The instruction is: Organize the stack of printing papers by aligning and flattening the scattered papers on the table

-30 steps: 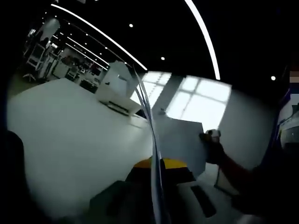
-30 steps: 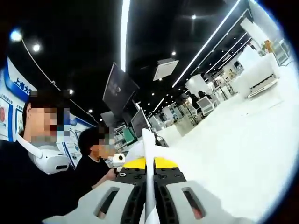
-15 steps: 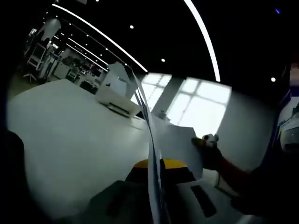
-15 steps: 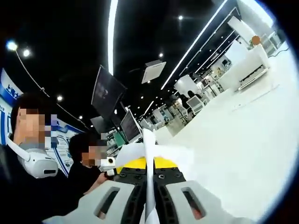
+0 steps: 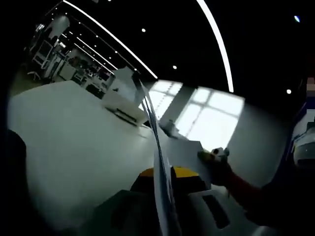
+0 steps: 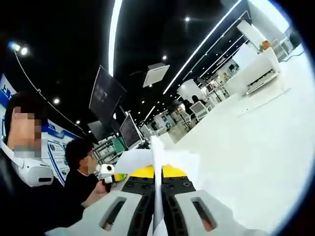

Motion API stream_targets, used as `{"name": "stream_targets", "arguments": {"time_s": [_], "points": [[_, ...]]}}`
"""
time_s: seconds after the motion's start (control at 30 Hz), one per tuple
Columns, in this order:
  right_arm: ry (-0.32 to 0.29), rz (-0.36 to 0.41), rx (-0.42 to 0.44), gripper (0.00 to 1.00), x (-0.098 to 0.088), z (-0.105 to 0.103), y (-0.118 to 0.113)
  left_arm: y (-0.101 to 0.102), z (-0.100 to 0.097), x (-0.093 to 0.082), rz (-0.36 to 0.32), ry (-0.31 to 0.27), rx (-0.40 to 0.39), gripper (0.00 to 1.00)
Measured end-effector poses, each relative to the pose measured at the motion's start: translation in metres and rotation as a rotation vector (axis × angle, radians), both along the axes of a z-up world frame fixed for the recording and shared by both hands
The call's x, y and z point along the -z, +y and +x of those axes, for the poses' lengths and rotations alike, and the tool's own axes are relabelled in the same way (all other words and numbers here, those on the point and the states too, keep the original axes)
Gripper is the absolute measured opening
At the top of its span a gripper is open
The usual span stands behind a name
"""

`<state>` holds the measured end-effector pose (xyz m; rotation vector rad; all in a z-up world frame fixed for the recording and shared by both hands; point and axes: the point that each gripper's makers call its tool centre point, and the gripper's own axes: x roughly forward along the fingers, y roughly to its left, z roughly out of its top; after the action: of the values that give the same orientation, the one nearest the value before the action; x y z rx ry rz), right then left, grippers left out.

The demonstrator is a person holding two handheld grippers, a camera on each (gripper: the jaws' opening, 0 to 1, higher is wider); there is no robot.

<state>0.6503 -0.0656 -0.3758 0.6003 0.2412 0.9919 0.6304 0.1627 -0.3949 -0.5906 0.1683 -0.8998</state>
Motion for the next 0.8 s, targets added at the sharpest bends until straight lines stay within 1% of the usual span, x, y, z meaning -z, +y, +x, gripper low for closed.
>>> {"name": "stream_targets", "arguments": {"time_s": [0.17, 0.27, 0.37, 0.63, 0.67, 0.8], "points": [[-0.001, -0.009, -0.005, 0.0, 0.001, -0.003, 0.002, -0.003, -0.001, -0.001, -0.002, -0.007, 0.009, 0.15], [0.0, -0.006, -0.007, 0.0, 0.0, -0.004, 0.004, -0.006, -0.002, 0.001, 0.004, 0.0, 0.016, 0.15], [-0.017, -0.009, -0.026, 0.0, -0.001, -0.006, 0.008, -0.007, -0.003, 0.001, 0.004, 0.001, 0.019, 0.15], [-0.005, 0.0, -0.037, 0.0, 0.002, -0.007, 0.019, -0.007, -0.003, 0.0, 0.01, 0.0, 0.019, 0.16], [-0.002, -0.001, -0.055, 0.0, 0.005, -0.007, 0.027, -0.009, -0.004, 0.001, 0.015, 0.002, 0.025, 0.16], [-0.001, 0.009, -0.071, 0.0, 0.004, -0.008, 0.036, -0.01, -0.004, 0.001, 0.018, 0.004, 0.031, 0.16]]}}
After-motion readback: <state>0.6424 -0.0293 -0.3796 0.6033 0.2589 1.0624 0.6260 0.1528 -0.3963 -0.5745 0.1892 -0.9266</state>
